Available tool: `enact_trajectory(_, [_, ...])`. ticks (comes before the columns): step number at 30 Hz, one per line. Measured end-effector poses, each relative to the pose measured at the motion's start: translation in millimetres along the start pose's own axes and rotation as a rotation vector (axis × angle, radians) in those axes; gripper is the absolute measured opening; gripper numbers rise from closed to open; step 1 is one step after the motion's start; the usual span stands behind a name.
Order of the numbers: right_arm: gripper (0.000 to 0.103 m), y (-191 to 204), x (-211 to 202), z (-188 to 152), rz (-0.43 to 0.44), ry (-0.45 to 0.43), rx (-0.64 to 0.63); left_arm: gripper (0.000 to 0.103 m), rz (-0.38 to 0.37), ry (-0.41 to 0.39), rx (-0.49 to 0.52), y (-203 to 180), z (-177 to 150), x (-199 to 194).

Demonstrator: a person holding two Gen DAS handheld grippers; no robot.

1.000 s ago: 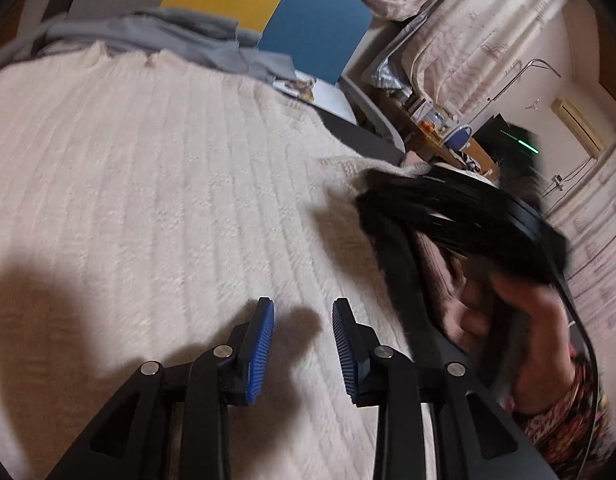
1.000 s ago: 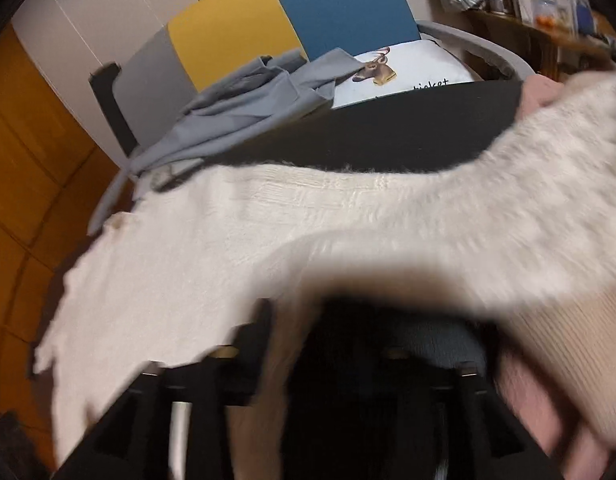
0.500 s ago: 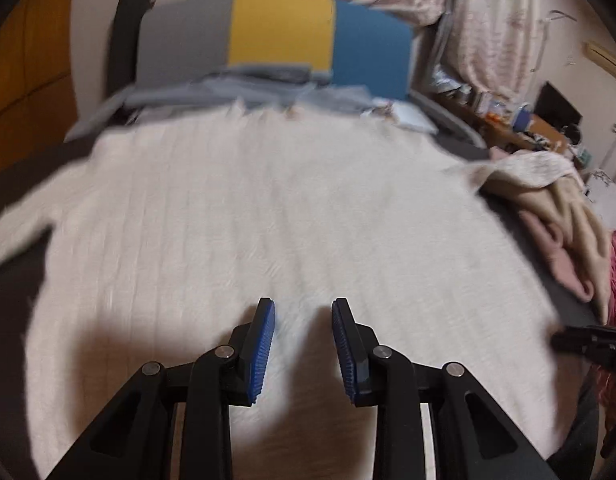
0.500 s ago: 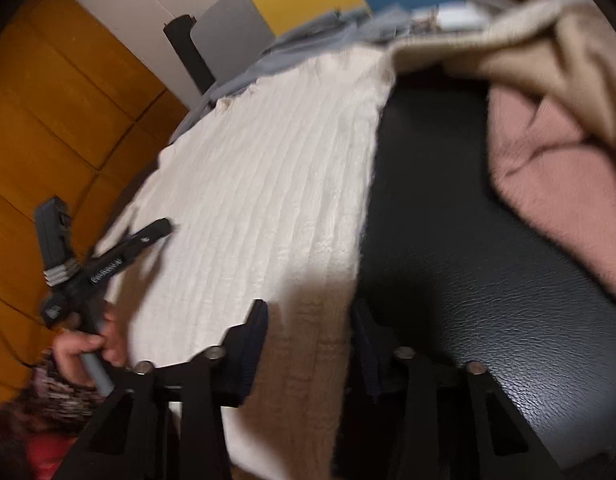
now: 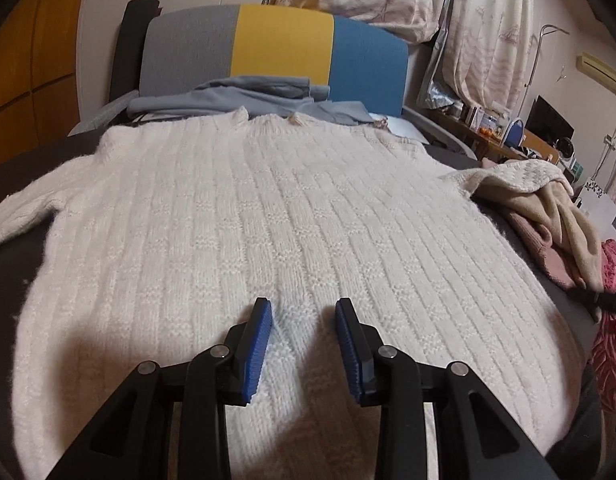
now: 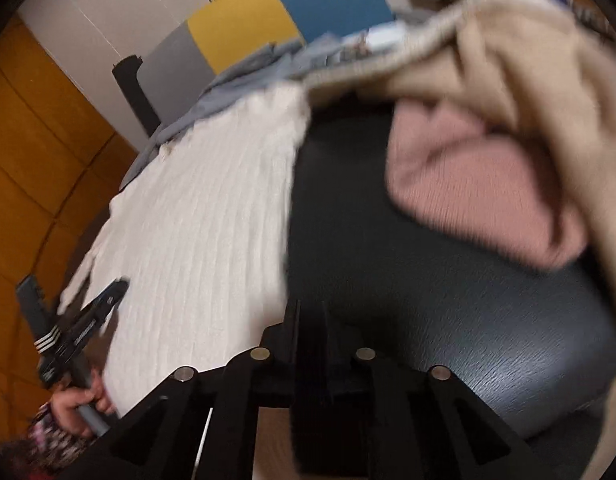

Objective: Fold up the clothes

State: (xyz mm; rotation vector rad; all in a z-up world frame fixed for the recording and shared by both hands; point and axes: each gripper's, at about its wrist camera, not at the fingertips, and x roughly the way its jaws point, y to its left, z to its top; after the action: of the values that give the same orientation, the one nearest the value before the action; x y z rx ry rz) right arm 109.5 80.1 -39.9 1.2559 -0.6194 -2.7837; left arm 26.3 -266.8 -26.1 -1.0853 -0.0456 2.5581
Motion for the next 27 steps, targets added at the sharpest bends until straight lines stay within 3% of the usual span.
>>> enact_trajectory(2, [0.013,33,-4,16,0.021,-0.062,-0.13,0.033,0.011,-0.013,-0.025,9,3,-6])
enact_trajectory(5, [0.015,86,20,29,0.023,-0.035,-0.338,0.033,0.07,-0.033,-0.11,38,11,-13])
enact_trajectory(7, [0.015,110,44,35,0.056,0.012,-0.386,0.033,0.111,-0.044,-0.166,60,14,-16])
enact_trajectory(11, [0.015,161,95,52,0.2,0.092,-0.422,0.033,0.185,-0.04,-0.287,113,9,-15])
enact_trajectory(15, [0.015,222,140,70,0.251,0.164,-0.521,0.032,0.104,-0.107,-0.35,136,-9,-14])
enact_trajectory(20, [0.015,310,189,80,0.295,0.221,-0.626,0.032,0.116,-0.139,-0.342,132,-13,-12])
enact_trajectory(24, [0.031,374,223,72,0.299,0.282,-0.753,0.032,0.089,-0.154,-0.353,137,-15,-13])
enact_trajectory(27, [0.033,405,254,63,0.251,0.318,-0.831,0.032,0.038,-0.171,-0.391,143,-17,-13])
